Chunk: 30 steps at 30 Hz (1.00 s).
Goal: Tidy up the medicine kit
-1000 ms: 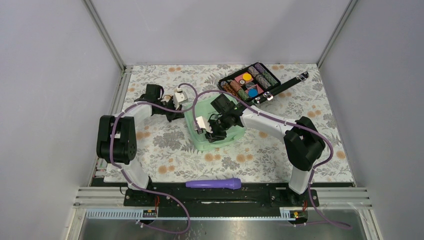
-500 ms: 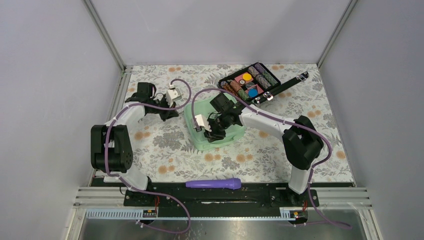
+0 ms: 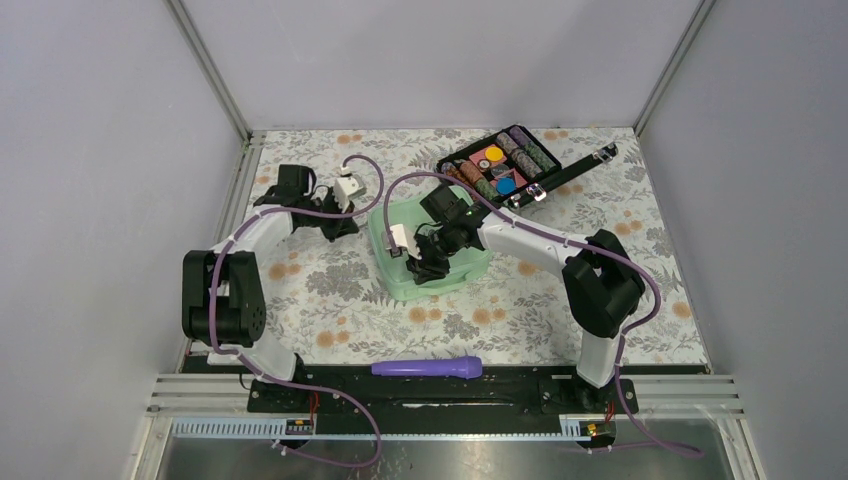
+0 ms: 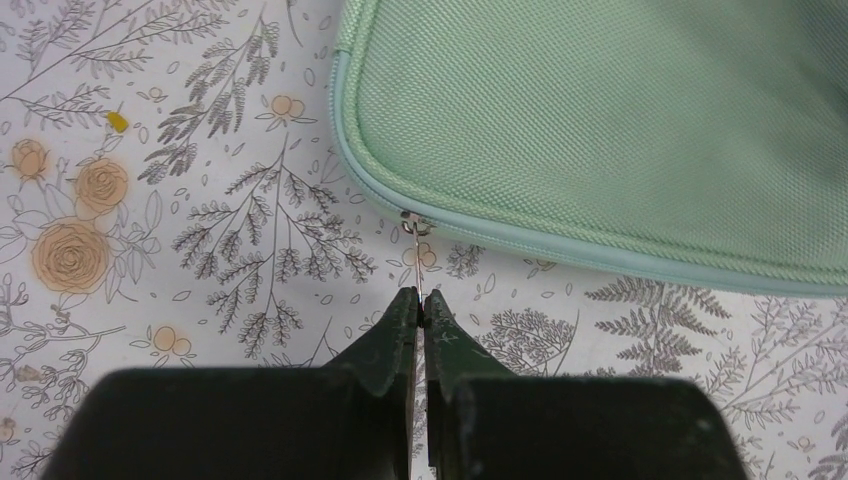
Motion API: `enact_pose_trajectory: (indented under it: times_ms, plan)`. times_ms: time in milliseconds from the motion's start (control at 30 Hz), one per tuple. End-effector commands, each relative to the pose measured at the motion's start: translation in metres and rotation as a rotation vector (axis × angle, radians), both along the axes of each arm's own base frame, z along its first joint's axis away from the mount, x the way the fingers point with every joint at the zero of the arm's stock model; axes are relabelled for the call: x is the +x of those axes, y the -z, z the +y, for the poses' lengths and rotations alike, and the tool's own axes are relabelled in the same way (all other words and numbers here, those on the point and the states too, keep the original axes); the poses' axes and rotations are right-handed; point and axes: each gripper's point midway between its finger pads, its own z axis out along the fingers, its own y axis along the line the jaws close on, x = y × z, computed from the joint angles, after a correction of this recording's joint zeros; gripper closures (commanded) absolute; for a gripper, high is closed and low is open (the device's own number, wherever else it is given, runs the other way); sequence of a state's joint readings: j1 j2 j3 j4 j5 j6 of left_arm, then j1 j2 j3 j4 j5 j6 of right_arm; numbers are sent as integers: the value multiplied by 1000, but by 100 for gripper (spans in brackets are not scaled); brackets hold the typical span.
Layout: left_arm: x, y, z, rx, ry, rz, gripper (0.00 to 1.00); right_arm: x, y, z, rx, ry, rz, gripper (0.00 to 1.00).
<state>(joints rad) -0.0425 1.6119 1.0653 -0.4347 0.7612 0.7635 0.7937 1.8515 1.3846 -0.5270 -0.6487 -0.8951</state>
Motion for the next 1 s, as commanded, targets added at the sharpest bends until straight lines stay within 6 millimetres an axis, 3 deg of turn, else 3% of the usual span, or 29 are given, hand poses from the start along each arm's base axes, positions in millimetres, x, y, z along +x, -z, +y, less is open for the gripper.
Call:
enact_pose_trajectory:
  times_ms: [0, 467, 700, 967]
  plan:
    - [25, -19, -18, -64, 1, -85, 100, -9, 15, -7, -52, 37, 77, 66]
    - [34, -13, -36, -96, 94, -107, 94, -8, 15, -10, -65, 49, 71, 66]
    - [44, -15, -39, -92, 116, -145, 100, -10, 15, -16, -92, 47, 71, 62]
    - [35, -22, -42, -154, 145, -165, 99, -9, 10, -11, -99, 42, 99, 58]
